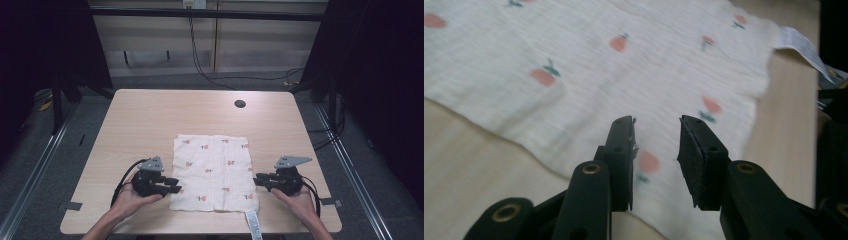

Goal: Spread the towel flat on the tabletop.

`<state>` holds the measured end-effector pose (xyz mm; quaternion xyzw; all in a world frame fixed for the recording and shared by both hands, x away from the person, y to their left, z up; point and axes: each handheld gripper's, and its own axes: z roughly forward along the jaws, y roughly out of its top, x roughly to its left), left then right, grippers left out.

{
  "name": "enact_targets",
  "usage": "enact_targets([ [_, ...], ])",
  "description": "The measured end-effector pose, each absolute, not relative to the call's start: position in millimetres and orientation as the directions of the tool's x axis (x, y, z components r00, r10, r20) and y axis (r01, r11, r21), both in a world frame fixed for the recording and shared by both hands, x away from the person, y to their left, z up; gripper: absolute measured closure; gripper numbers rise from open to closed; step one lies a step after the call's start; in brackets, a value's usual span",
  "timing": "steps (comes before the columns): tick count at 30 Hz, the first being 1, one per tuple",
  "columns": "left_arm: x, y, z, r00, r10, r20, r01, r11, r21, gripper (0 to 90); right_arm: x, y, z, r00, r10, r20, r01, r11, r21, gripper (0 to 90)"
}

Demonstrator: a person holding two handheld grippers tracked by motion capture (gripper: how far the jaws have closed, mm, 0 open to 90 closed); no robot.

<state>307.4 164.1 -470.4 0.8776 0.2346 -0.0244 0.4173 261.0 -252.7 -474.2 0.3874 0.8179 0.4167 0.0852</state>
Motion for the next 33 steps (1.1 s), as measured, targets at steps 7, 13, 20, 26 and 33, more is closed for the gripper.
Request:
enact_targets([
  [7, 342, 152, -481, 0.856, 0.442, -0.27, 0.482, -0.49, 0.726, 63.9, 308, -235, -483, -0.645, 0.754, 0.125, 0.583, 0.379, 0.719, 58.3],
  [13, 337, 149, -495, 0.868, 0.419, -0.266, 0.475, -0.544, 0.692, 62.2, 319, -231, -500, -0.631, 0.769, 0.097, 0.602, 0.407, 0.687, 59.2],
  [20, 331, 148, -497, 0.886, 0.411, -0.215, 0.438, -0.591, 0.677, 60.5, 316, -224, -500, -0.642, 0.765, 0.039, 0.57, 0.443, 0.692, 84.0],
  [26, 322, 144, -496, 0.904, 0.382, -0.193, 0.405, -0.619, 0.673, 64.1, 302, -229, -499, -0.651, 0.757, 0.057, 0.578, 0.446, 0.684, 86.4],
  [33, 302, 149, -495, 0.914, 0.353, -0.2, 0.39, -0.632, 0.67, 63.7, 289, -237, -498, -0.657, 0.751, 0.073, 0.583, 0.444, 0.681, 84.0],
])
